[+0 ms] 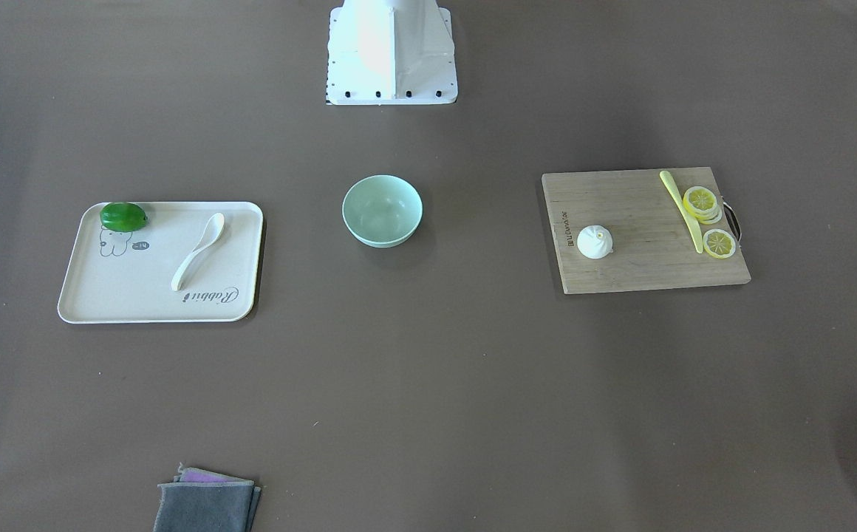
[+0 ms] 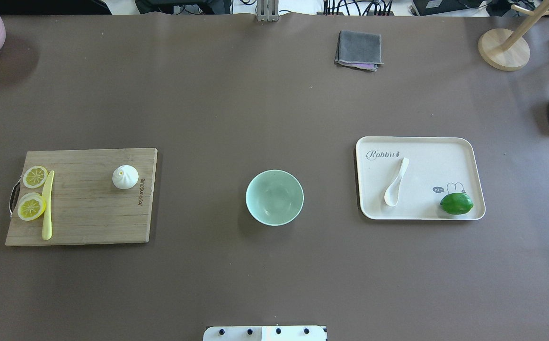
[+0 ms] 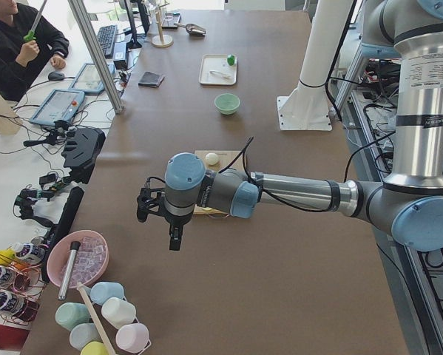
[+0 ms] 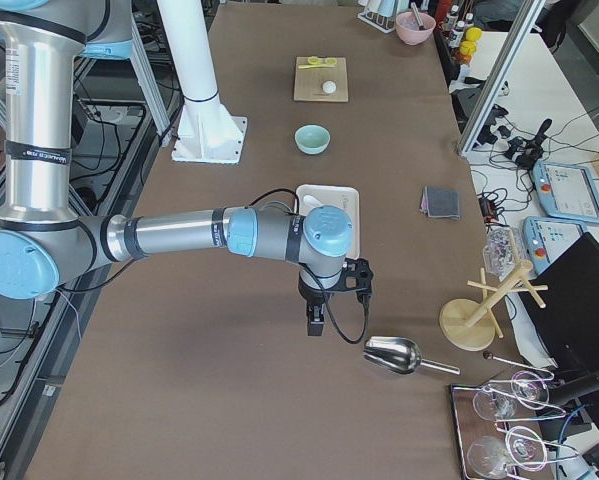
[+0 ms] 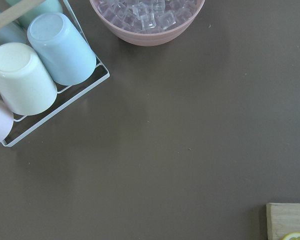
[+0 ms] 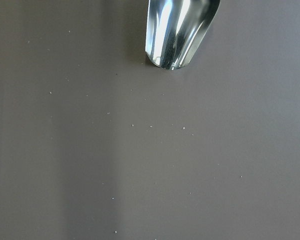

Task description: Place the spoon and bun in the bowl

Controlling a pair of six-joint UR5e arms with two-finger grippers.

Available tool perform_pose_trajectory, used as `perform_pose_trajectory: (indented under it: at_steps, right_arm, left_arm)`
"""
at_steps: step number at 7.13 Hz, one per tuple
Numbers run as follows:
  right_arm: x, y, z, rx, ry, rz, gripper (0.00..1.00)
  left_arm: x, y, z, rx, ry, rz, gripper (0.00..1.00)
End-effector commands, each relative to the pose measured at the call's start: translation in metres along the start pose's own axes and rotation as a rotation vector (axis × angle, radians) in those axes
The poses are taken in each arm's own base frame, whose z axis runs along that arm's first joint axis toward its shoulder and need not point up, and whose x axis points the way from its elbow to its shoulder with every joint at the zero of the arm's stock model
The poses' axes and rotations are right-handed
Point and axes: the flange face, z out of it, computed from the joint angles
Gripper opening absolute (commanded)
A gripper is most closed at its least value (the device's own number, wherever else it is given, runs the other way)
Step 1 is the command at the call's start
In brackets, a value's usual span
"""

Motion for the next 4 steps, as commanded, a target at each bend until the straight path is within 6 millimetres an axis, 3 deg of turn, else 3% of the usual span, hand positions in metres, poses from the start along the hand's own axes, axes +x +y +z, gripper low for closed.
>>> perform_pose_trajectory:
  at_steps: [1,4]
  right_arm:
    - [0.0009,0.0013,0.0010,-0.002,0.000,0.001,1.00]
    - [0.0003,0.0016,0.0008,-0.004,-0.003,0.006,1.00]
  left_arm:
    - [0.0005,0.0001,0.0005,-0.001,0.000,0.000,0.98]
    - [0.0016,-0.0005,-0.0021,0.006,-0.005,0.003,0.98]
